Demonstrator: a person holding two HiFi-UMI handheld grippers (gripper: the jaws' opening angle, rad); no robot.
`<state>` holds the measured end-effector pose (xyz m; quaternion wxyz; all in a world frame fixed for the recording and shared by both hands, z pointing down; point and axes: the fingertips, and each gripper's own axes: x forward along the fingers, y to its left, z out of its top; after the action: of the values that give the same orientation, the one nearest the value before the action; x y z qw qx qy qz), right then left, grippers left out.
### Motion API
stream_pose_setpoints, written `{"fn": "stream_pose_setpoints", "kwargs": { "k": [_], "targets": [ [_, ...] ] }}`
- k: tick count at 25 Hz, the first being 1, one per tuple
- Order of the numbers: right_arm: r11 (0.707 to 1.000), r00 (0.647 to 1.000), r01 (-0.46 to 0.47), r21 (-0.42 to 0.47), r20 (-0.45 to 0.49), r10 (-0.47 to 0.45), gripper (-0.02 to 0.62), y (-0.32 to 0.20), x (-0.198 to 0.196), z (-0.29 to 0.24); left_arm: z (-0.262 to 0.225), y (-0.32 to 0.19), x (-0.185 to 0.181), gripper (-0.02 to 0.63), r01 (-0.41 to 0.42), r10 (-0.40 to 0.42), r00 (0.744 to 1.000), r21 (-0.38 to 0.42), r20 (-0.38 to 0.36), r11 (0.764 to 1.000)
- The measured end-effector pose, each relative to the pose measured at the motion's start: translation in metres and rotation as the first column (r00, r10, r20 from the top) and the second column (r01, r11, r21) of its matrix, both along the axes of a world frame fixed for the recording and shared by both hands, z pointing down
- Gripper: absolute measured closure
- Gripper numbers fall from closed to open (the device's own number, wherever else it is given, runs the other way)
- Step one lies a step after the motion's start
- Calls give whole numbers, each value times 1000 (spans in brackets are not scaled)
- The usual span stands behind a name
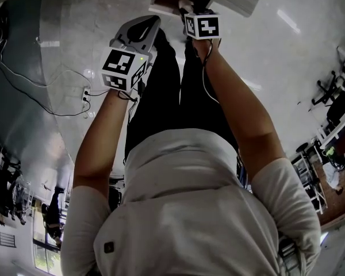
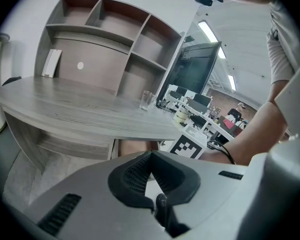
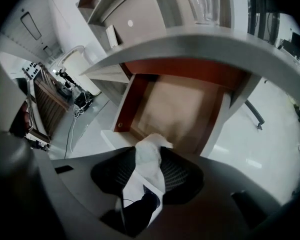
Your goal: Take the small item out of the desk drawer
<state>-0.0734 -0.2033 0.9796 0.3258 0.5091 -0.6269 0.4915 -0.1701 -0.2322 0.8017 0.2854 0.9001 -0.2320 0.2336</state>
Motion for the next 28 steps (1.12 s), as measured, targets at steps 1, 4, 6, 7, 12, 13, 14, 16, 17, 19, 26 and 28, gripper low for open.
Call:
{"fn": "stream_pose_setpoints", "kwargs": {
  "k": [1, 4, 6, 7, 12, 13, 14, 16, 17, 19, 26, 28],
  "targets": [
    [1000, 1000, 4, 9, 0, -4, 433, -1, 0, -7, -5, 0, 1, 591, 0, 0, 1000, 5, -1, 1000],
    [999, 1000, 22, 41, 0, -22, 434, -3, 0, -29, -20, -1, 3, 591, -2, 2, 1000, 21, -5, 1000],
    [997, 999, 33, 63, -1, -33, 434, -5, 0, -46, -32, -1, 5, 591, -3, 4, 1000, 33, -8, 999],
    [996, 999, 38, 75, 0, -38, 434, -5, 1, -56, -39, -1, 5, 591, -4, 4, 1000, 39, -10, 999],
    [989, 997, 75, 128, 11, -77, 434, 0, 0, -104, -73, -1, 6, 591, 29, -28, 999, 53, -22, 998],
    [987, 996, 87, 136, 13, -90, 434, 2, -1, -112, -79, -1, 7, 591, 29, -28, 999, 60, -24, 998],
    [985, 995, 97, 145, 16, -101, 434, 4, -2, -120, -85, 0, 9, 591, 23, -21, 999, 70, -25, 997],
    [979, 993, 115, 168, 18, -119, 434, 7, -4, -138, -97, 4, 10, 591, 3, 0, 1000, 89, -25, 996],
    [976, 992, 122, 182, 16, -127, 434, 7, -5, -149, -104, 6, 9, 591, -5, 7, 1000, 96, -25, 995],
    [967, 990, 134, 217, 11, -140, 434, 7, -5, -172, -118, 8, 6, 591, -6, 9, 1000, 105, -27, 994],
    [921, 985, 160, 355, 3, -173, 434, 7, -1, -266, -180, 13, -2, 591, 22, -14, 998, 157, -53, 987],
    [904, 985, 160, 397, 1, -175, 434, 4, -3, -291, -196, 12, -6, 591, 26, -15, 998, 178, -68, 984]
  ]
}}
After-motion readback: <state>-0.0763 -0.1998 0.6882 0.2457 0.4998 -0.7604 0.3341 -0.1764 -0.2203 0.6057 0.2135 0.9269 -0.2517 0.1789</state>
